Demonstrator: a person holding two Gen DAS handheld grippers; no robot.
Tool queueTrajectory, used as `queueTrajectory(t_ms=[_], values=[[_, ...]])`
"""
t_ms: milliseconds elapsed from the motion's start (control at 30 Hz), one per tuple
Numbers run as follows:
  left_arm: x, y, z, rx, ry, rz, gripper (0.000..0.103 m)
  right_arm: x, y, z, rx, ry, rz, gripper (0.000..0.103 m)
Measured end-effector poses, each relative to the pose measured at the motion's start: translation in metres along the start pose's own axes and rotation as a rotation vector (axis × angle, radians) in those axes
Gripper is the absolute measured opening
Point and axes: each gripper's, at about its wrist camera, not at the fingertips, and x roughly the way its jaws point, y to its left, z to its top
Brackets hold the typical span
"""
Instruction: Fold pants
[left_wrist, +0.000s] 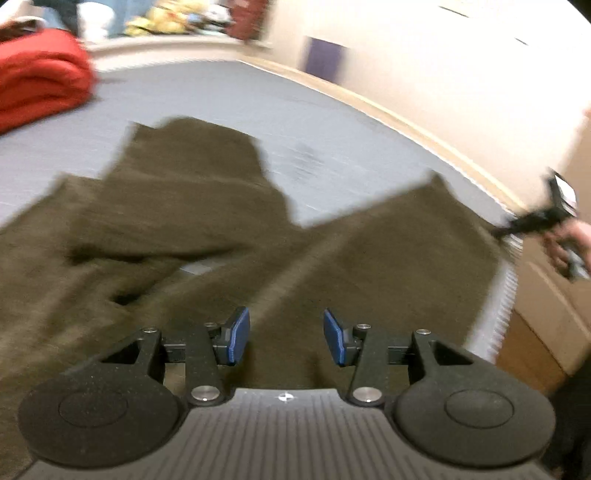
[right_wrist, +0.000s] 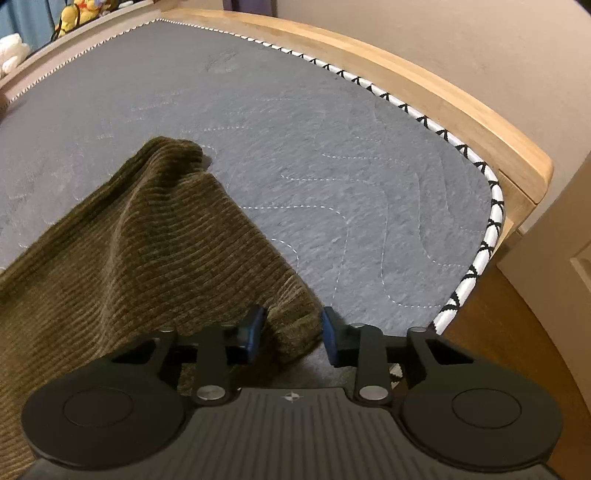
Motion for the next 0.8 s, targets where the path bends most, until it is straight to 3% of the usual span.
queueTrajectory(t_ms=[100, 233, 367, 400, 533, 567, 633, 733, 800], values=[[0.009, -0.033, -0.016, 0.146, 0.063, -0.109, 0.05, -0.005, -0.005, 0.003, 0.035, -0.009, -0.009, 0.024], [0.019, -0.066, -0.039, 0.327, 0.141, -0.219, 0.063, -0.023, -0.026, 0.011, 0.208, -0.024, -0.055, 0.022], [0.033, -0.076, -0.059, 0.447, 0.215, -0.188, 0.061, -0.011, -0.016, 0.003, 0.138, 0.036, -0.111, 0.025], [0.033, -0.077, -0.06, 0.463, 0.206, -0.18, 0.056, -0.008, -0.013, 0.002, 0.109, 0.044, -0.124, 0.029], [0.029, -0.066, -0.049, 0.41, 0.218, -0.166, 0.01, -0.01, -0.009, 0.001, 0.08, 0.021, -0.15, 0.034], [0.027, -0.064, -0.046, 0.4, 0.221, -0.181, 0.009, -0.012, -0.011, 0.001, 0.091, 0.02, -0.139, 0.033], [0.019, -0.071, -0.048, 0.45, 0.212, -0.204, 0.007, -0.013, -0.012, 0.002, 0.096, 0.019, -0.122, 0.022], [0.012, -0.089, -0.057, 0.519, 0.218, -0.265, 0.007, -0.023, -0.02, 0.009, 0.166, -0.028, -0.139, 0.02], [0.018, -0.094, -0.064, 0.542, 0.241, -0.251, 0.008, -0.023, -0.02, 0.011, 0.172, -0.038, -0.177, 0.02]])
